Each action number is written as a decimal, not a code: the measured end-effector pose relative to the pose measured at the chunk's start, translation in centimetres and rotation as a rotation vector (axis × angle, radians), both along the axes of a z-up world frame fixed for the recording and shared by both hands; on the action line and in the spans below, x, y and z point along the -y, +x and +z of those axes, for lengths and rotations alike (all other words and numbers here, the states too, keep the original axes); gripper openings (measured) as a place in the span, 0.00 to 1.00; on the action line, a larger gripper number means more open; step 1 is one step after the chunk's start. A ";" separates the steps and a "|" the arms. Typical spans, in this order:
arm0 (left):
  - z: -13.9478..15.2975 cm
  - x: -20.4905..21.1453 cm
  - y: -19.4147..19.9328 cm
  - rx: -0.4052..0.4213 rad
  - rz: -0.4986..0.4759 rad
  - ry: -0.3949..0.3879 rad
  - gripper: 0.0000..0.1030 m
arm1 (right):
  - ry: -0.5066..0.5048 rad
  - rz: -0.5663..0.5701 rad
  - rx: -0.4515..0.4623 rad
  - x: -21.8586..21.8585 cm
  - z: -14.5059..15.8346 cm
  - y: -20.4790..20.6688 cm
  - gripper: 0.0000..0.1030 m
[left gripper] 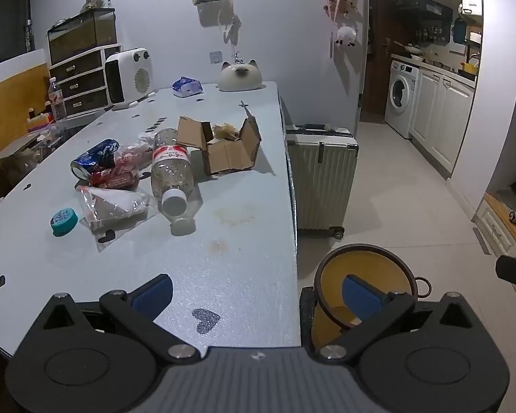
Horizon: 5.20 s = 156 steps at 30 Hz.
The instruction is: Collect trash
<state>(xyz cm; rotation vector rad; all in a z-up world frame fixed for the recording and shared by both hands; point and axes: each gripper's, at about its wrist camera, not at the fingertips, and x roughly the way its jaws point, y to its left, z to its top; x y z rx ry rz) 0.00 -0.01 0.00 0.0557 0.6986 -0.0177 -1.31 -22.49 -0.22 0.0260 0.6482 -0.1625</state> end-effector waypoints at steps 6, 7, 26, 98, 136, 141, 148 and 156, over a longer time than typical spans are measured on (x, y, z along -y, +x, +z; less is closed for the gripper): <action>0.0 0.0 0.0 -0.001 0.002 0.003 1.00 | -0.001 -0.002 0.002 0.0 -0.1 0.0 1.00; 0.0 0.0 0.0 -0.001 0.002 0.004 1.00 | -0.001 -0.003 0.002 0.0 -0.1 0.0 1.00; 0.2 -0.1 -0.2 -0.001 0.003 -0.003 1.00 | 0.001 0.000 0.003 0.0 -0.2 0.1 1.00; -0.3 -0.4 -0.1 -0.002 0.008 -0.004 1.00 | 0.013 -0.009 -0.012 0.0 -1.1 0.3 1.00; -3.9 -20.1 10.4 0.043 0.292 -0.048 1.00 | 0.021 0.355 0.105 -17.3 -0.7 15.6 1.00; -4.2 -20.8 10.7 0.100 0.156 -0.089 1.00 | 0.077 0.427 0.131 -20.5 -0.5 17.7 1.00; -3.4 -22.2 11.2 0.118 0.053 -0.186 1.00 | 0.174 0.465 0.107 -24.0 -2.0 20.4 1.00; -3.5 -24.8 11.3 0.139 0.051 -0.313 0.99 | 0.262 0.505 0.061 -27.2 -3.6 23.8 0.82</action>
